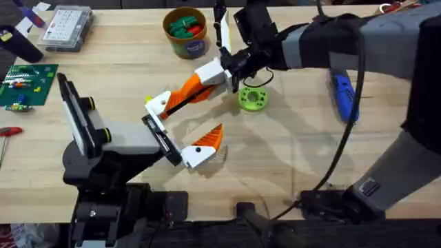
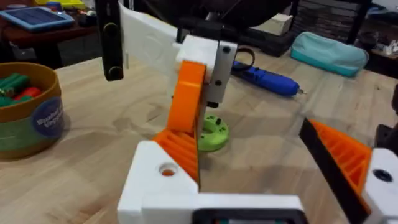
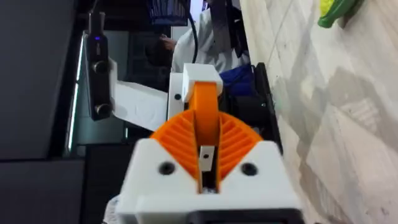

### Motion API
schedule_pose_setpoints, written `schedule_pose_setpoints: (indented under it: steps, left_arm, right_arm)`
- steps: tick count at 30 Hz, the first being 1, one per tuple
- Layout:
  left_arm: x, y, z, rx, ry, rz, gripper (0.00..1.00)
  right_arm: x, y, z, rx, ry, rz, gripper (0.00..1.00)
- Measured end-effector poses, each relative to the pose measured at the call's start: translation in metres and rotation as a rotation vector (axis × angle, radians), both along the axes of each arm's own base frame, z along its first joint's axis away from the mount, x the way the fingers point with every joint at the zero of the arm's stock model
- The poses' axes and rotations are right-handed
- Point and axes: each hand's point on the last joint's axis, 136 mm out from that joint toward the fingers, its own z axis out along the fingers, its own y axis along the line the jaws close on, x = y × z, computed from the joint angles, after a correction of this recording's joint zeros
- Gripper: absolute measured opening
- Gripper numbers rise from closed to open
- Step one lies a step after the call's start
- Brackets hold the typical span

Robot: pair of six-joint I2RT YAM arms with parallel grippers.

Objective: Pick up the gripper from the table and insert it into the empty holder that is missing its gripper. Then pick up a screw, insert it into the mounting hole, and use the screwdriver to tighten it. Finally, clean up the table by picking up the vegetable and placing it into the bucket.

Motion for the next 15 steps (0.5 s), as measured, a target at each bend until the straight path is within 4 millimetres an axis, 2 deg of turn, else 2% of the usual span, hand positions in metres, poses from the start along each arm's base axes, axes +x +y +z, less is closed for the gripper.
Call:
schedule_pose_setpoints:
  steps: [2,6,7,9,15]
  left_arm:
    - [-0.0014,-0.0010,0.0002,-0.001,0.000,-0.010,0.990]
    - [-0.0034,-0.0025,0.0001,-0.002,0.002,-0.024,0.990]
    - [-0.0035,-0.0026,0.0001,-0.002,0.002,-0.025,0.990]
    - [-0.0039,-0.0029,0.0000,-0.002,0.002,-0.028,0.990]
    - [-0.0041,-0.0030,0.0000,-0.002,0.002,-0.029,0.990]
  right_arm:
    - [0.0003,0.0001,-0.0003,-0.005,0.006,-0.002,0.229]
    - [0.0006,0.0002,-0.0005,-0.006,0.005,-0.004,0.835]
    - [0.0006,0.0003,-0.0005,-0.006,0.004,-0.004,0.950]
    - [0.0005,0.0002,-0.0006,-0.009,0.009,-0.004,0.991]
    - [0.0008,0.0003,-0.0009,-0.009,0.006,-0.006,0.992]
